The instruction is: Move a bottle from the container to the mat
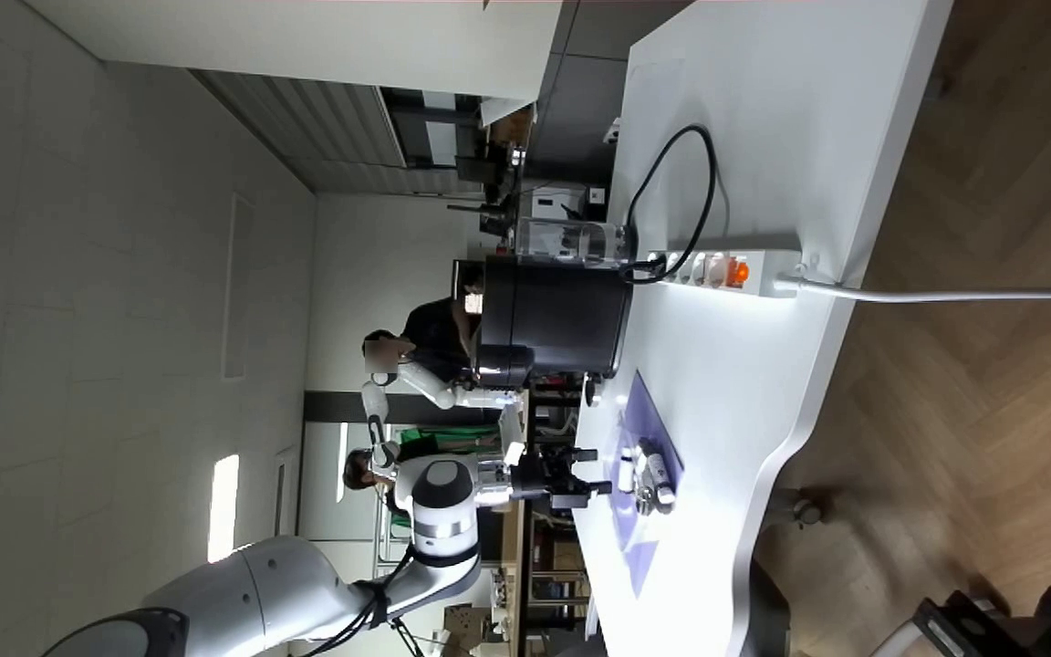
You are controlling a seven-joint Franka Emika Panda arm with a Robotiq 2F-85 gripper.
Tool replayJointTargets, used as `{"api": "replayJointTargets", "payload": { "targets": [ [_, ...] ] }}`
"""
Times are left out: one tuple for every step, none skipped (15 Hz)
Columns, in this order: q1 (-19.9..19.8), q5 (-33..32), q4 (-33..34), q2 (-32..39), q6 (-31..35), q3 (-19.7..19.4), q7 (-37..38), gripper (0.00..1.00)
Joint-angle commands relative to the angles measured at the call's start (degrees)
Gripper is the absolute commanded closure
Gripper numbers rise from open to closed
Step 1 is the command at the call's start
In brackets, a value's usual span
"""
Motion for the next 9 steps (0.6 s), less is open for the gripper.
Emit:
{"api": "replayJointTargets", "payload": {
  "targets": [
    [-1.96, 0.67, -0.45, 0.55, 2.01, 1.42, -1.23, 0.0],
    [-2.15, 0.83, -0.18, 0.89, 1.67, 1.59, -1.29, 0.0],
    [-2.4, 1.0, -0.06, 1.19, 1.32, 1.81, -1.48, 0.0],
    [-2.54, 1.1, 0.09, 1.45, 0.99, 1.94, -1.51, 0.0],
    [-2.78, 1.27, 0.16, 1.66, 0.83, 2.21, -1.77, 0.0],
    [-2.98, 1.41, 0.22, 1.84, 0.69, 2.45, -1.93, 0.0],
    [-3.09, 1.48, 0.3, 1.99, 0.56, 2.59, -2.0, 0.0],
    [-3.23, 1.61, 0.33, 2.07, 0.63, 2.75, -2.1, 0.0],
    [-3.31, 1.7, 0.34, 2.15, 0.59, 2.8, -2.1, 0.0]
  ]
}}
